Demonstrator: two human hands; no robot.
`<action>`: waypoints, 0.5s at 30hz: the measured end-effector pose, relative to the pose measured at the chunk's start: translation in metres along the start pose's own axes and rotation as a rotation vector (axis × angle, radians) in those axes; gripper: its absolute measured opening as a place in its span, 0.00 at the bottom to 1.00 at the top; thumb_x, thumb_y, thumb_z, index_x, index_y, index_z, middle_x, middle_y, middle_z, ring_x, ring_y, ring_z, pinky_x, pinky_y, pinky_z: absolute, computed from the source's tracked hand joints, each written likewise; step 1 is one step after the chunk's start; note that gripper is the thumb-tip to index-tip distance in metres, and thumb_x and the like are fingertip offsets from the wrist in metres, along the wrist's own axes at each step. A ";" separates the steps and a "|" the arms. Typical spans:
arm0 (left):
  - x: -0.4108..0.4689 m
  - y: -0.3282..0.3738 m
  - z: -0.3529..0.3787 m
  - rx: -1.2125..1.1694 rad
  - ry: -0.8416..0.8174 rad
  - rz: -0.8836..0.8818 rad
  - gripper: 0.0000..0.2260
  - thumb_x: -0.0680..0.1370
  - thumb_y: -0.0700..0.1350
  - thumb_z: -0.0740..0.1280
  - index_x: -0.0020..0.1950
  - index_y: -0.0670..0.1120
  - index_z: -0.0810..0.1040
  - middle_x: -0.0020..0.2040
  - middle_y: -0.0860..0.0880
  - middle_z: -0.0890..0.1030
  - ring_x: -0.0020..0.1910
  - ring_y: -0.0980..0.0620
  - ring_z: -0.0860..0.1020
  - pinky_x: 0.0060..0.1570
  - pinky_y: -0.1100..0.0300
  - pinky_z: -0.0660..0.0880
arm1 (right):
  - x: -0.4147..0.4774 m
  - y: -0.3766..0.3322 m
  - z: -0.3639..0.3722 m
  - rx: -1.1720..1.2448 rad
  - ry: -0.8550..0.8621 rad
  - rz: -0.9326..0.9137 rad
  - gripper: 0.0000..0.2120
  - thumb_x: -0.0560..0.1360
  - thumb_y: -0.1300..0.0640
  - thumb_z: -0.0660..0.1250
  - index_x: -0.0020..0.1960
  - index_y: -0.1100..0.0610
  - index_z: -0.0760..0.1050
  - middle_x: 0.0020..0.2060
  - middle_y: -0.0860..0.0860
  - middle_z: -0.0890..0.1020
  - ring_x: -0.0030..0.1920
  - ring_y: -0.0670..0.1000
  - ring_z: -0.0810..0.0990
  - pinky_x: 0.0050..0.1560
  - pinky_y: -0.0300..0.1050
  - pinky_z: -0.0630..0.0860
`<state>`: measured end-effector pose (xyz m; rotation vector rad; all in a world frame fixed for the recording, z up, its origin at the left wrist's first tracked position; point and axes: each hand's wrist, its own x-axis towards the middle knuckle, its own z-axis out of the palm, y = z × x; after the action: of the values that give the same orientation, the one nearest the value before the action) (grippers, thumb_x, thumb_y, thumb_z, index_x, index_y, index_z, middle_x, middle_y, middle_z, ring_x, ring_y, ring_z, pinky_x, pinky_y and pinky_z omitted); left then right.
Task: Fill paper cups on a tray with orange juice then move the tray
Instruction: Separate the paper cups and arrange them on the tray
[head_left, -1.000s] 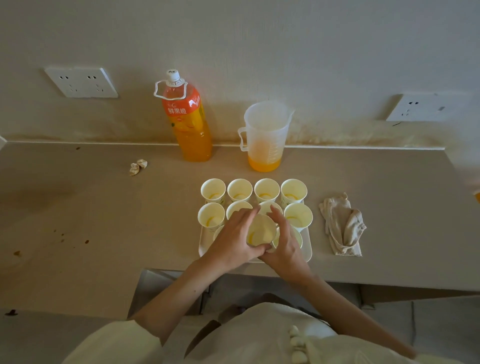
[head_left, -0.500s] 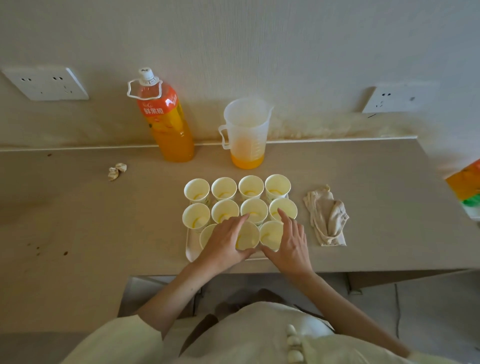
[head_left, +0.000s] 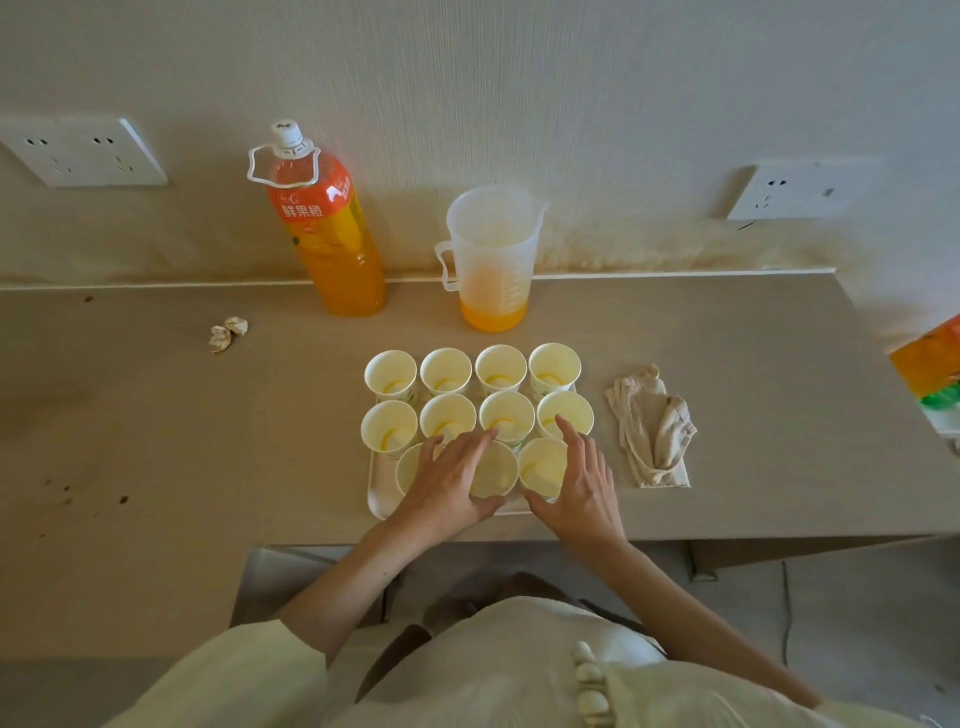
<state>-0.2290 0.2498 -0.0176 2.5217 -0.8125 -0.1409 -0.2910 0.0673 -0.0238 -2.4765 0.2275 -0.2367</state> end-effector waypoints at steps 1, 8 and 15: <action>-0.001 -0.001 0.001 0.010 0.004 0.010 0.37 0.71 0.58 0.71 0.75 0.49 0.60 0.69 0.51 0.70 0.70 0.52 0.66 0.71 0.51 0.50 | 0.000 0.000 0.000 -0.005 0.002 -0.005 0.46 0.66 0.46 0.77 0.72 0.45 0.51 0.68 0.60 0.71 0.64 0.63 0.73 0.62 0.62 0.71; 0.001 -0.001 0.001 0.075 -0.018 0.023 0.38 0.71 0.58 0.71 0.76 0.49 0.58 0.70 0.51 0.69 0.71 0.51 0.64 0.72 0.49 0.48 | -0.002 0.003 0.000 -0.002 -0.005 -0.019 0.47 0.65 0.47 0.76 0.74 0.48 0.51 0.67 0.61 0.71 0.63 0.64 0.74 0.61 0.61 0.72; -0.006 0.001 -0.003 0.081 0.002 0.069 0.40 0.69 0.57 0.73 0.74 0.53 0.54 0.71 0.51 0.67 0.72 0.50 0.64 0.69 0.49 0.52 | -0.004 0.002 -0.002 -0.005 0.025 -0.021 0.44 0.65 0.40 0.70 0.73 0.49 0.51 0.68 0.60 0.69 0.65 0.62 0.72 0.63 0.60 0.70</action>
<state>-0.2337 0.2535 -0.0149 2.5643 -0.9209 -0.0840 -0.2957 0.0655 -0.0245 -2.4829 0.2134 -0.2760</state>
